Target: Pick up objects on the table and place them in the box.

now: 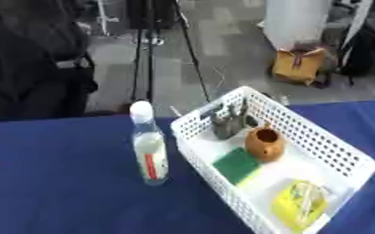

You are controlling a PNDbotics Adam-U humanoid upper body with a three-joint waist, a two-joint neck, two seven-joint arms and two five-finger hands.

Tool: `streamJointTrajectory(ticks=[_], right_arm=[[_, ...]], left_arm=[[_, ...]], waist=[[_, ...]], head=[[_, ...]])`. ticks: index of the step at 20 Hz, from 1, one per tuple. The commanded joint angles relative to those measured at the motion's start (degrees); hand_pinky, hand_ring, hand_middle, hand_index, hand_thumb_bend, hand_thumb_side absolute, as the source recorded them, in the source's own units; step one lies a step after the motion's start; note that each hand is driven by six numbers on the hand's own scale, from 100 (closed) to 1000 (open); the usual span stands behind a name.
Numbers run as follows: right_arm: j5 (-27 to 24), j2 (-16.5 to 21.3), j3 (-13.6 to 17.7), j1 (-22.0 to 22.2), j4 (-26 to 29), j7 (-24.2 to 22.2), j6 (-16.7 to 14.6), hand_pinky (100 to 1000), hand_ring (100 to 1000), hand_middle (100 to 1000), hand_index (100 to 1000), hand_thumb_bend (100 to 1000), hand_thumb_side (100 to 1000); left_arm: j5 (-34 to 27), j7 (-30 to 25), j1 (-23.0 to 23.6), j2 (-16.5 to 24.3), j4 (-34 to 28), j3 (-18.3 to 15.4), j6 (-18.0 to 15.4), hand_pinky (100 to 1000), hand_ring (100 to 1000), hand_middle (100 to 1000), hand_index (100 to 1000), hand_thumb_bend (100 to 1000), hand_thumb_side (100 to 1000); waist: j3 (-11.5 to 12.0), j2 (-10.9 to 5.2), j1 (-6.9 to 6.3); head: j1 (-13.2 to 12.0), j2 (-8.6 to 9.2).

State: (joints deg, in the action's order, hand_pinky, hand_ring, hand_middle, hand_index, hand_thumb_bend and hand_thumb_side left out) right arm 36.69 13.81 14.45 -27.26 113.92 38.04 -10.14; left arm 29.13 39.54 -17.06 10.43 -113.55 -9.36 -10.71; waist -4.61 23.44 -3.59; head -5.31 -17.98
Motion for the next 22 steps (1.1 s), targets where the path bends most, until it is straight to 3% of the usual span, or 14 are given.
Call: streamJointTrajectory(ticks=[1,8,9,10,11,15,18,22], right_arm=[[0.5,0.4,0.1,-0.8,0.7,0.3,-0.1,643,561,650,789,100,837],[0.5,0.5,0.0,-0.9,0.7,0.2,-0.1,643,561,650,786,100,838],[0.5,0.5,0.0,-0.8,0.7,0.1,-0.1,644,561,651,789,100,840],[0.5,0.5,-0.1,-0.8,0.7,0.1,-0.2,644,561,651,789,100,840],[0.5,0.5,-0.1,-0.8,0.7,0.1,-0.1,645,561,650,788,100,837],[0.6,0.5,-0.1,-0.7,0.7,-0.3,0.1,646,561,650,785,100,835],[0.6,0.5,-0.1,-0.5,0.7,-0.5,0.1,647,561,650,785,100,834],[0.5,0.4,-0.2,-0.3,0.7,-0.6,0.2,647,560,650,785,100,834]], left_arm=[[0.1,0.3,-0.4,0.5,-1.0,-0.1,-0.1,378,520,594,805,100,930],[0.2,-0.4,-0.4,0.5,-1.0,0.1,-0.4,384,522,596,810,100,969],[0.2,-0.7,-0.3,0.5,-1.0,0.2,-0.6,509,670,750,928,108,1000],[0.5,-2.0,-0.2,0.7,-1.0,0.4,-0.5,509,670,750,928,108,1000],[0.9,-3.6,-0.1,0.8,-1.0,0.5,-0.1,710,867,913,1000,133,1000],[5.7,-13.1,-0.1,2.7,-1.0,0.4,3.6,883,979,989,1000,100,964],[8.8,-18.8,-0.4,5.5,-1.0,0.8,9.2,885,972,973,1000,100,902],[9.8,-22.0,-1.2,9.5,-1.0,2.4,13.9,882,965,960,1000,100,864]], waist=[[0.1,-1.12,0.23],[0.2,-1.15,0.21],[0.2,-1.16,0.2],[0.2,-1.19,0.19],[0.3,-1.22,0.17],[0.3,-1.41,0.06],[0.3,-1.74,-0.21],[0.0,-2.12,-0.61]], head=[[0.2,0.8],[0.3,0.78],[0.3,0.77],[0.2,0.71],[0.2,0.66],[0.1,0.38],[-0.1,0.14],[-0.6,-0.06]])
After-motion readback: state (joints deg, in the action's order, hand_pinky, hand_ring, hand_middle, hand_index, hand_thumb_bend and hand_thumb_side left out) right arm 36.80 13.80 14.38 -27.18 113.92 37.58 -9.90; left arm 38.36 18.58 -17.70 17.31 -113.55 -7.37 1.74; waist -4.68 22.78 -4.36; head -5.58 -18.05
